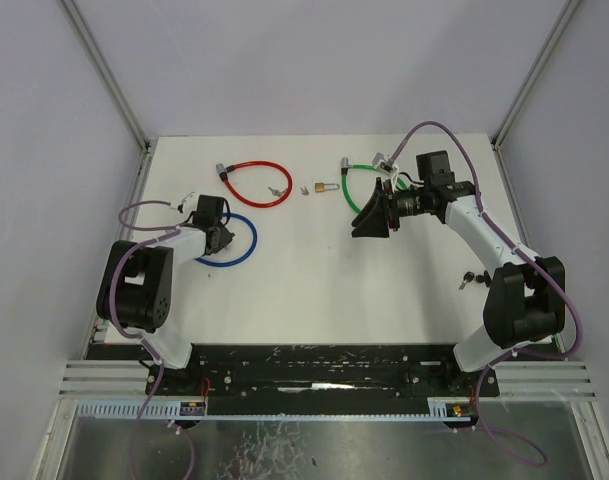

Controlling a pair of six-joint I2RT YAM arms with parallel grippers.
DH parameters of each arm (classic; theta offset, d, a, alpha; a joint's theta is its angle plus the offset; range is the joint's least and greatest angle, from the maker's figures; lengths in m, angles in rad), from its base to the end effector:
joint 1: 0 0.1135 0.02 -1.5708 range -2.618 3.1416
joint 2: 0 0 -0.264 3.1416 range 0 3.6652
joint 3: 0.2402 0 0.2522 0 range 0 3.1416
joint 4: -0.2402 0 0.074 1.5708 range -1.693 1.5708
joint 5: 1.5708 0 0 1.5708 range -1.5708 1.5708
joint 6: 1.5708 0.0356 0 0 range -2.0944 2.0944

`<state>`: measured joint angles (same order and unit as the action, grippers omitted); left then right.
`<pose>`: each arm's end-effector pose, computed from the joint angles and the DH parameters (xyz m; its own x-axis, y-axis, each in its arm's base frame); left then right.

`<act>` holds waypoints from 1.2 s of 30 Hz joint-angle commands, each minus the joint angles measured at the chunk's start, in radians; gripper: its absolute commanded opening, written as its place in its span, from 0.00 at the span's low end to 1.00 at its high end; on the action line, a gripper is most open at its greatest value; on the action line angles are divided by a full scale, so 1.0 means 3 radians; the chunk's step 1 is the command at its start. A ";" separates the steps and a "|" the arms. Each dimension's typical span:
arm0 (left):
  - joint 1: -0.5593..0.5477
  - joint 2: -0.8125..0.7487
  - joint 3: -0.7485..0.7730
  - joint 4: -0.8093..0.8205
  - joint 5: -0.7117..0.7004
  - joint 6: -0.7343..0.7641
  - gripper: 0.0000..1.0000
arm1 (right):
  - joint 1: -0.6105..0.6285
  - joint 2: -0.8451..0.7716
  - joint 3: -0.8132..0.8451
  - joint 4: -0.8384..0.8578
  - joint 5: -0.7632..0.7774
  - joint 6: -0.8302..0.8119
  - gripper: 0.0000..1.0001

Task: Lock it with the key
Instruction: Place the key at the center of the board.

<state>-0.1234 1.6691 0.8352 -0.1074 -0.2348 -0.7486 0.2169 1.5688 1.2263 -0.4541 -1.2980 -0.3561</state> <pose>0.3175 -0.0310 0.1473 -0.5767 -0.5955 -0.5593 -0.5578 0.7872 -0.2629 0.3137 0.1042 0.2920 -0.4050 -0.1854 -0.8953 -0.9140 0.0572 0.4016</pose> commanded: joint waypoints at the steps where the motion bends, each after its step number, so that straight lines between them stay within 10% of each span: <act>1: 0.0027 -0.0093 0.0043 -0.0086 -0.0089 0.0003 0.19 | 0.0011 -0.0008 0.0046 0.0062 -0.0009 -0.0003 0.53; 20: 0.0030 -0.1768 -0.1039 0.1325 0.0808 0.0468 0.99 | 0.0009 -0.0177 0.0206 -0.0391 0.0613 -0.0753 0.52; 32: 0.0035 -0.1989 -0.1035 0.1776 0.1408 0.0535 1.00 | 0.0007 -0.0555 0.0394 -0.0359 0.2273 -0.1115 0.59; 36: -0.0400 -0.1780 -0.0772 0.1534 0.0988 0.1002 1.00 | -0.0063 -0.0532 0.0539 -0.0099 0.2837 -0.0910 0.81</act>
<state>-0.1410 1.0924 0.5148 0.3367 0.1276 -0.5911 0.2161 1.4208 1.3079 -0.5766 -0.6678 -0.6594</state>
